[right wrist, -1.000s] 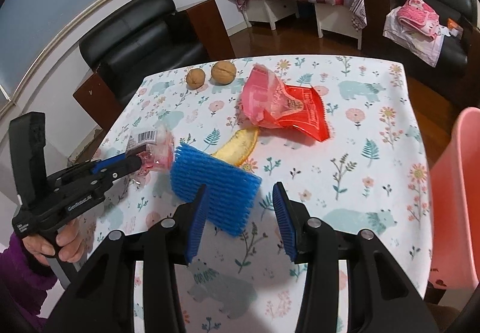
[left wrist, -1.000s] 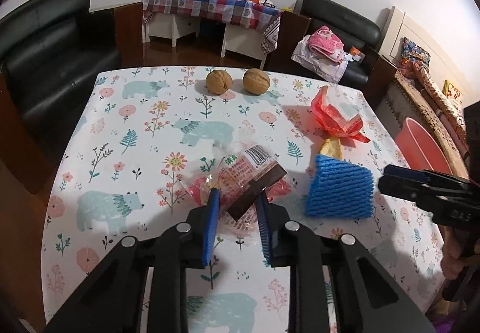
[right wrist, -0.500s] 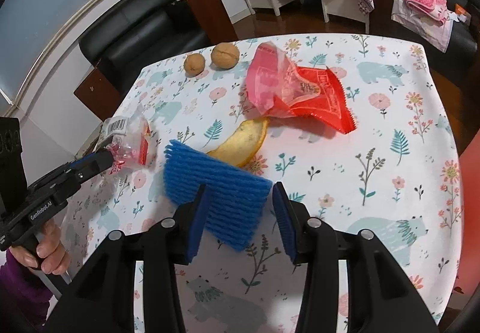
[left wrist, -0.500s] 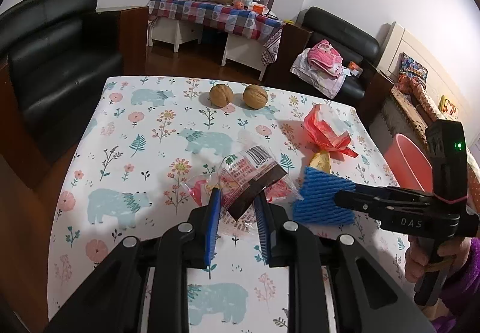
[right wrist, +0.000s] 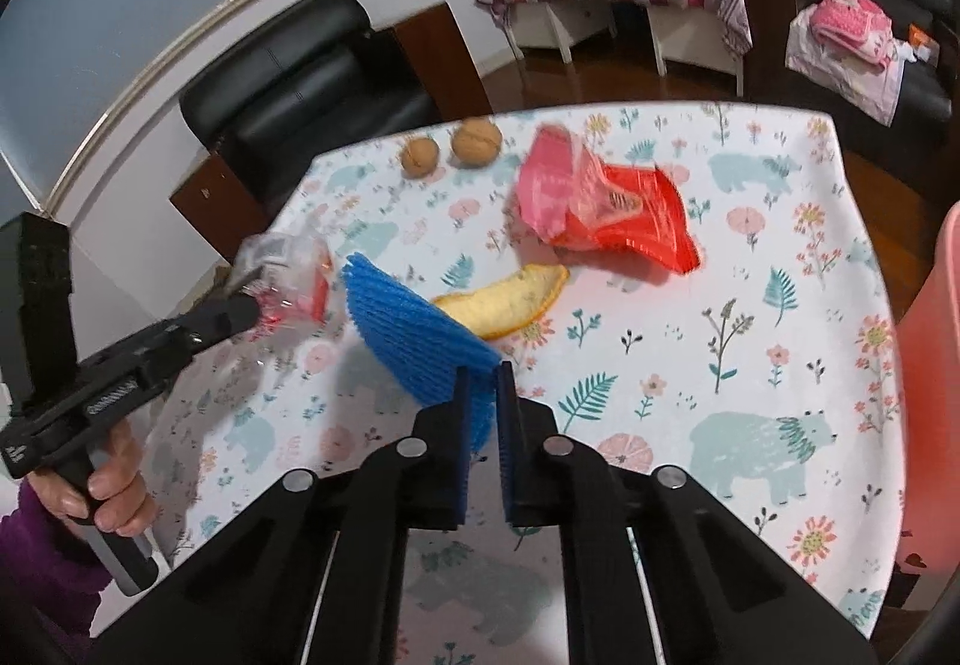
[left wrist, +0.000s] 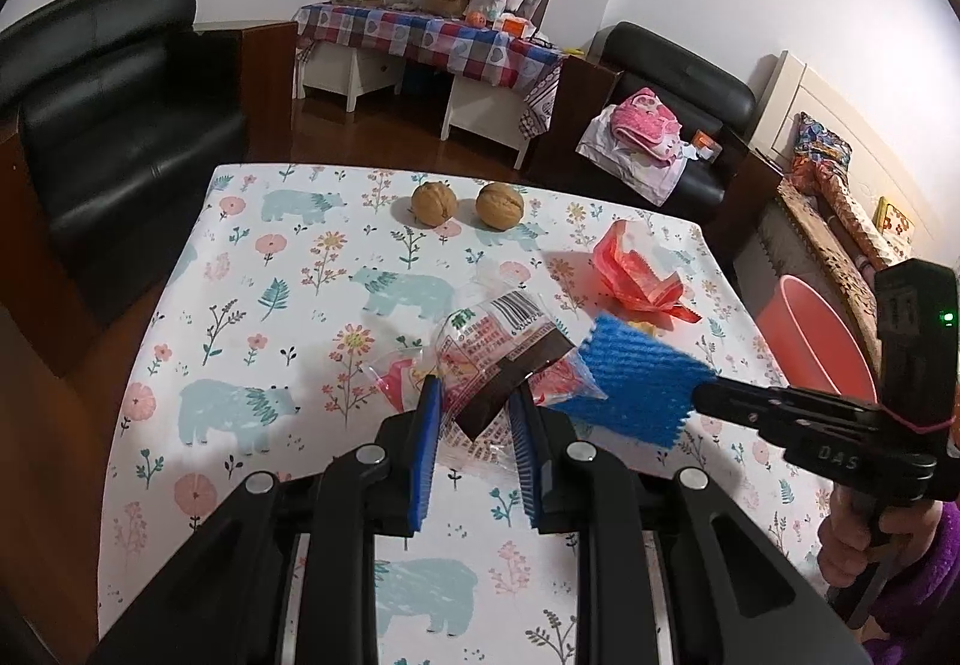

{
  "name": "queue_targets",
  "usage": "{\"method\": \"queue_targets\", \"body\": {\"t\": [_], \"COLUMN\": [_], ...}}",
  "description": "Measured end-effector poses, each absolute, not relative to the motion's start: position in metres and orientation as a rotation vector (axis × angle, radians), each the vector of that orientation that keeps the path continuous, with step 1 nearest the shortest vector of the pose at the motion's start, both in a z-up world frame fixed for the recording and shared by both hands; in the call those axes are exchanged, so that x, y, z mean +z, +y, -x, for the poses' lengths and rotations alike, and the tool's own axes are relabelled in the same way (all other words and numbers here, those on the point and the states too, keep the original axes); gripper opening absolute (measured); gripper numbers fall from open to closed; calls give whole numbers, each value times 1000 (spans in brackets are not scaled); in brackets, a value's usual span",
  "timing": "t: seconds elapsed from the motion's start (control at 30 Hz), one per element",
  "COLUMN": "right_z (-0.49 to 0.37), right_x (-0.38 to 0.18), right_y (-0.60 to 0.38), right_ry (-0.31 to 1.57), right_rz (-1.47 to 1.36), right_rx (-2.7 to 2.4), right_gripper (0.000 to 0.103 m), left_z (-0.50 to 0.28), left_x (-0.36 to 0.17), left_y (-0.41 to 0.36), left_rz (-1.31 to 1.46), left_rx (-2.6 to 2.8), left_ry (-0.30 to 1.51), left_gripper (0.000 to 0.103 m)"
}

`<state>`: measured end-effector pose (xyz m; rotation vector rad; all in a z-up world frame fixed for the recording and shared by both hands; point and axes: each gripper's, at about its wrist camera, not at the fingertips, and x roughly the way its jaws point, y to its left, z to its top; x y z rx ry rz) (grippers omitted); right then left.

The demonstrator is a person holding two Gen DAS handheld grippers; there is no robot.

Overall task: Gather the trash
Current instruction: 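Carry the blue sleeve and clear wrapper over the pink bucket and release both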

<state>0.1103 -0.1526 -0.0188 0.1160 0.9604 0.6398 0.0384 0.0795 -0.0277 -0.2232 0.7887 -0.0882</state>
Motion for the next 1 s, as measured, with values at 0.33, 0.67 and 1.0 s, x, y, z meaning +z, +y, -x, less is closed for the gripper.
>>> {"method": "queue_targets", "body": {"t": [0.33,0.67,1.0], "right_z": [-95,-90,-84], "right_x": [11,23,27], "right_y": [-187,-249,-309], "right_ry": [874,818,769], "right_rz": [-149,-234,-296], "right_rx": [562,423,291], "right_gripper": [8,8,8], "left_z": [-36,-46,-58], "left_x": [-11,6,18], "left_y": [60,8,-47], "left_rz": [208,162,133], "left_rx": [-135,-242,-341], "left_ry": [762,734,734], "left_gripper": [22,22,22]}}
